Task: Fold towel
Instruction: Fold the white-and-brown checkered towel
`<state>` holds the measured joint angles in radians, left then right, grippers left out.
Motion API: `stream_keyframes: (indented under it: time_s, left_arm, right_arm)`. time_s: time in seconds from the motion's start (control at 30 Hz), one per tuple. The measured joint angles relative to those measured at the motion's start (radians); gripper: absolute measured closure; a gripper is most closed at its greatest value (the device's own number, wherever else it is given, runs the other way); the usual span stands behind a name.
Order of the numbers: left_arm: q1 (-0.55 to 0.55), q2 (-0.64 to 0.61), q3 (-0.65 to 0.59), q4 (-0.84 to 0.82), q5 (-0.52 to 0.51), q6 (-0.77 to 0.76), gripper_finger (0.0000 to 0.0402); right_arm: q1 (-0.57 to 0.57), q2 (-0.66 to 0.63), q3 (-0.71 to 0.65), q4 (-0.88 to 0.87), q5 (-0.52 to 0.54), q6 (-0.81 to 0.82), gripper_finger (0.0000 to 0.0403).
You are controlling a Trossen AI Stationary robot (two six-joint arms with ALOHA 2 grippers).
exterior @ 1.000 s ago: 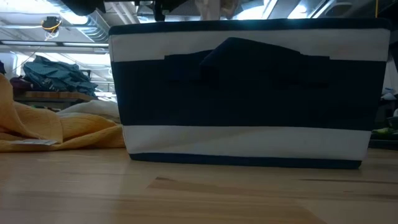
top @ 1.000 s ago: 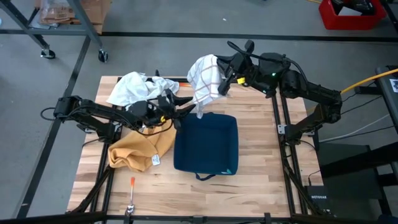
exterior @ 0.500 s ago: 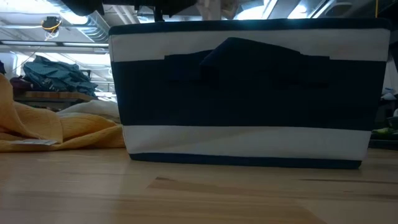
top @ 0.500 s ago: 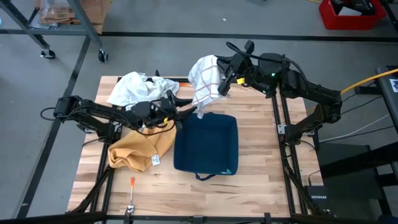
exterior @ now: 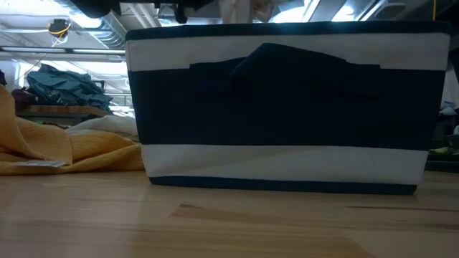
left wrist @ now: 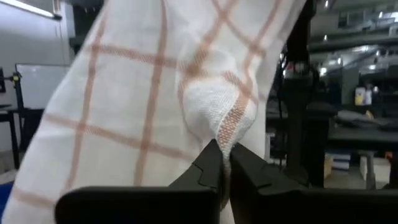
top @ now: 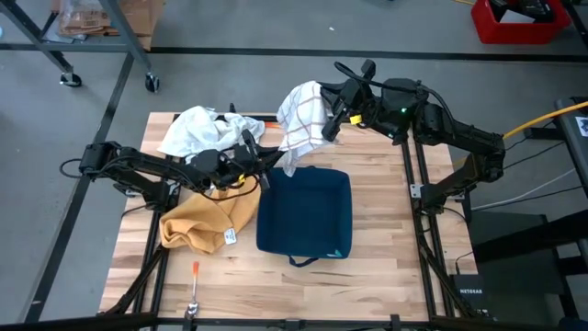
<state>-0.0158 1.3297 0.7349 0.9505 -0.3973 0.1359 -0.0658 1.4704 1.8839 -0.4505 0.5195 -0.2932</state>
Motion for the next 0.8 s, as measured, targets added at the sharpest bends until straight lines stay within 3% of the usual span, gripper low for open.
stream_keyframes:
  time_s: [0.23, 0.6, 0.8]
  left_arm:
    - [0.000, -0.081, 0.000, 0.078, -0.001, 0.057, 0.0400]
    - [0.000, -0.280, 0.000, 0.079, -0.001, 0.108, 0.0401]
    - [0.000, -0.326, 0.000, 0.075, -0.001, 0.127, 0.0401]
  right_arm:
    - [0.000, 0.000, 0.000, 0.002, 0.000, -0.003, 0.0361]
    - [0.000, 0.003, 0.000, 0.007, -0.001, -0.003, 0.0235]
    - [0.000, 0.004, 0.000, 0.007, -0.027, 0.006, 0.0193]
